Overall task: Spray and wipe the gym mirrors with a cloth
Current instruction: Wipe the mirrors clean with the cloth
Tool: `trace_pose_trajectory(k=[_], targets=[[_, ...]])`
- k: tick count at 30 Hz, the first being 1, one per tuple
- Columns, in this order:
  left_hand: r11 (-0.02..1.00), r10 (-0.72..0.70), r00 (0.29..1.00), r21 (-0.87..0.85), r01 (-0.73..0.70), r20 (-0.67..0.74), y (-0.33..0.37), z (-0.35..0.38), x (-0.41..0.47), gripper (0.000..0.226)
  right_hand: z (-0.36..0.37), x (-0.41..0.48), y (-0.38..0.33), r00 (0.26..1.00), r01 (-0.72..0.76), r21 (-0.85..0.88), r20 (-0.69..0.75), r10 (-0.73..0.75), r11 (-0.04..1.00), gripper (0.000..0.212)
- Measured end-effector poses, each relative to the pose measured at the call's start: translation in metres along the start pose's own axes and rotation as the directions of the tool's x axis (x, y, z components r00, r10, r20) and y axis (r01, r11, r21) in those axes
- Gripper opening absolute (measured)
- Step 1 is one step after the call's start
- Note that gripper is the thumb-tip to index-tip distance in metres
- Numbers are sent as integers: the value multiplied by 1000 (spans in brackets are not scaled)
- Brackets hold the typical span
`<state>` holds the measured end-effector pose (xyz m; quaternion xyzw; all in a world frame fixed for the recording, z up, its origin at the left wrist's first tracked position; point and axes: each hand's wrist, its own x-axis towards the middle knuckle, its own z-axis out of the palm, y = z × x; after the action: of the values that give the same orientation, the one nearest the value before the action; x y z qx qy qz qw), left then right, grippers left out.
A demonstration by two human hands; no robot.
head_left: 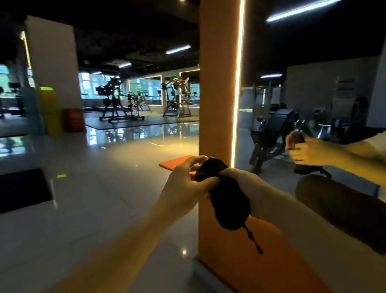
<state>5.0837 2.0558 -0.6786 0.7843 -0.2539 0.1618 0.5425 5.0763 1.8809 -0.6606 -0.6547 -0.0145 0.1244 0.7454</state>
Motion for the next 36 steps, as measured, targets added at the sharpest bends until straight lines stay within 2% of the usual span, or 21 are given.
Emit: trace_pose_trajectory(k=[2,4,8,10,12,15,18,20,25,27,29,31,33,34,36], targets=[[995,-23,1000,97,24,-17,7,-24,-10,27,22,1,5,992,1,40,129,-6,999,35],[979,-61,997,192,67,-36,14,-46,-21,12,42,1,8,972,-15,7,236,13,1000,35],[911,-115,983,378,163,-146,27,-84,-38,14,69,8,14,905,19,-116,425,32,993,44],[878,-123,966,429,214,-229,28,-101,-50,13,81,14,18,856,90,-188,517,21,978,52],[837,-115,943,480,261,-312,26,-120,-63,16,96,19,21,811,174,-310,583,42,935,44],[786,-138,896,504,358,-422,20,-150,-94,23,127,35,25,780,282,-466,621,83,839,16],[745,-153,828,488,455,-539,13,-181,-131,31,176,59,31,787,371,-526,615,42,766,15],[720,-151,765,461,519,-626,10,-201,-157,31,216,65,40,789,382,-491,615,1,783,20],[678,-107,590,376,632,-800,-4,-238,-225,32,330,59,82,762,252,-368,646,52,895,24],[663,-97,536,347,663,-839,-10,-247,-249,32,371,46,94,764,132,-337,634,122,932,26],[642,-88,473,313,699,-876,-13,-256,-269,31,404,29,101,706,-7,-295,675,213,956,27],[655,-80,413,264,708,-907,-12,-265,-288,26,430,14,106,583,-82,-280,765,274,957,24],[693,-126,399,207,691,-908,-9,-274,-304,23,451,2,109,464,-53,-283,842,274,958,16],[709,-177,400,165,685,-899,-6,-280,-311,28,461,-1,112,431,-14,-279,865,258,960,12],[727,-256,378,81,682,-890,-1,-291,-327,37,480,1,118,418,43,-265,880,224,963,12]])
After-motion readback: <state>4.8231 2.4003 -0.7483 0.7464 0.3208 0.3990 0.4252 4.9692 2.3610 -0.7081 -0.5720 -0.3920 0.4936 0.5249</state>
